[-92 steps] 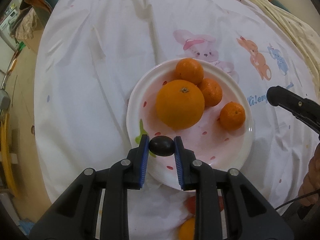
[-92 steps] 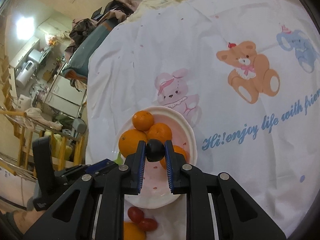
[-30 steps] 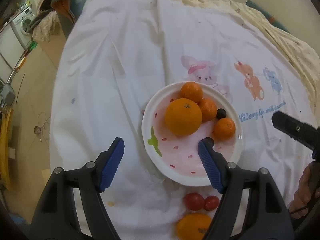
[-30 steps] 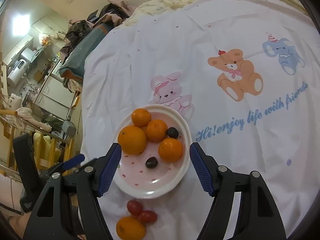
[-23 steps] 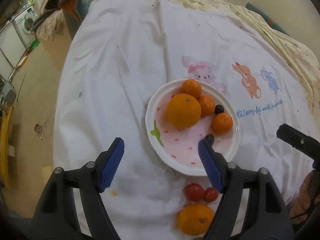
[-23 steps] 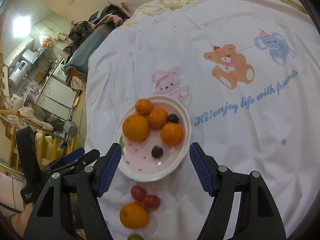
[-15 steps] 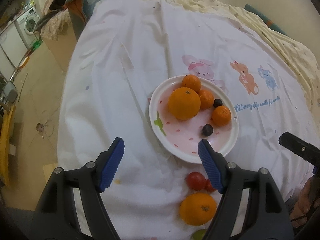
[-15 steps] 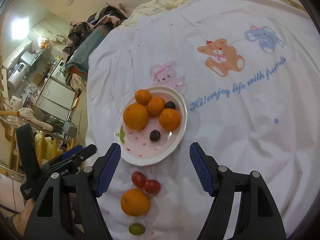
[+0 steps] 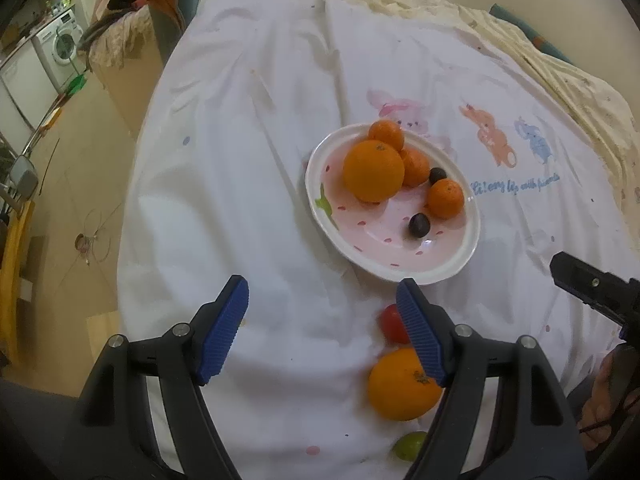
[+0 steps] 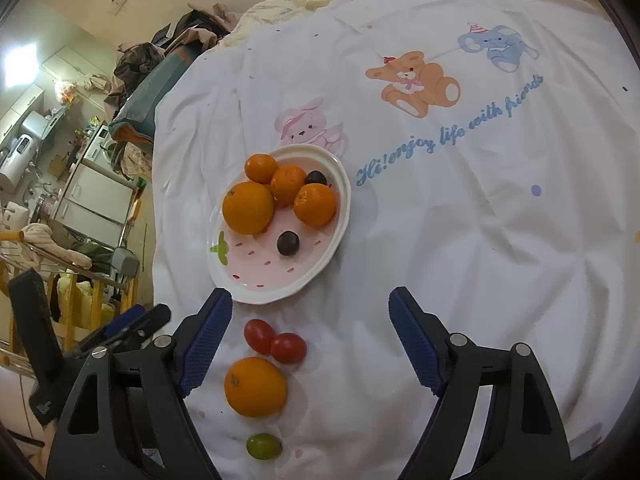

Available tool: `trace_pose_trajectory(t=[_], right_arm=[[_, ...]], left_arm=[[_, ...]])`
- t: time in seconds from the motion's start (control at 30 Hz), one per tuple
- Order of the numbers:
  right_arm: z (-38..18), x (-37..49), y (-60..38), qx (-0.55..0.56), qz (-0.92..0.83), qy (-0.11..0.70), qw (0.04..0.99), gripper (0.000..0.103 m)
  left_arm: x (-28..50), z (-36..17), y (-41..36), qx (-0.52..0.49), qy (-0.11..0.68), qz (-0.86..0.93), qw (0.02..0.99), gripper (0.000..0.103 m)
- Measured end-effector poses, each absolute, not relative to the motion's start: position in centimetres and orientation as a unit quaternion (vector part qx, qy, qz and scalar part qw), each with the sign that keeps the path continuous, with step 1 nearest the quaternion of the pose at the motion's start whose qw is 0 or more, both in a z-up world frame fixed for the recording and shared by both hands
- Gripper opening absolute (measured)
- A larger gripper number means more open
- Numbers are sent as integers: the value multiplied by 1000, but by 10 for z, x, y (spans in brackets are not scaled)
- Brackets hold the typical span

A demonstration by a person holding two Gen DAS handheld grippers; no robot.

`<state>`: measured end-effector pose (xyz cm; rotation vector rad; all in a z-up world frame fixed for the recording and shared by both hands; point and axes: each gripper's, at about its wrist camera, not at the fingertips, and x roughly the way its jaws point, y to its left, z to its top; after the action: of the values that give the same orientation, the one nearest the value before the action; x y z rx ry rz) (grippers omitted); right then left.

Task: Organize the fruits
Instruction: 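Withdraw both open tools from the plate toward the remaining fruit, then close the left tool on the large orange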

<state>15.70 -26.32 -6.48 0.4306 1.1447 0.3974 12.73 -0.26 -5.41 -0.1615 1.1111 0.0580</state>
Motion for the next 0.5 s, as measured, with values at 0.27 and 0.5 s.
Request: trace_pose_trajectory(t=[0.27, 0.5], right_arm=[[-76, 160, -255, 185, 175, 548, 797, 83], [-83, 163, -264, 198, 160, 557, 790, 83]], left_arm=[[125, -89, -12, -118, 595, -6, 795, 73], [110, -105, -56, -70, 631, -70, 769, 73]])
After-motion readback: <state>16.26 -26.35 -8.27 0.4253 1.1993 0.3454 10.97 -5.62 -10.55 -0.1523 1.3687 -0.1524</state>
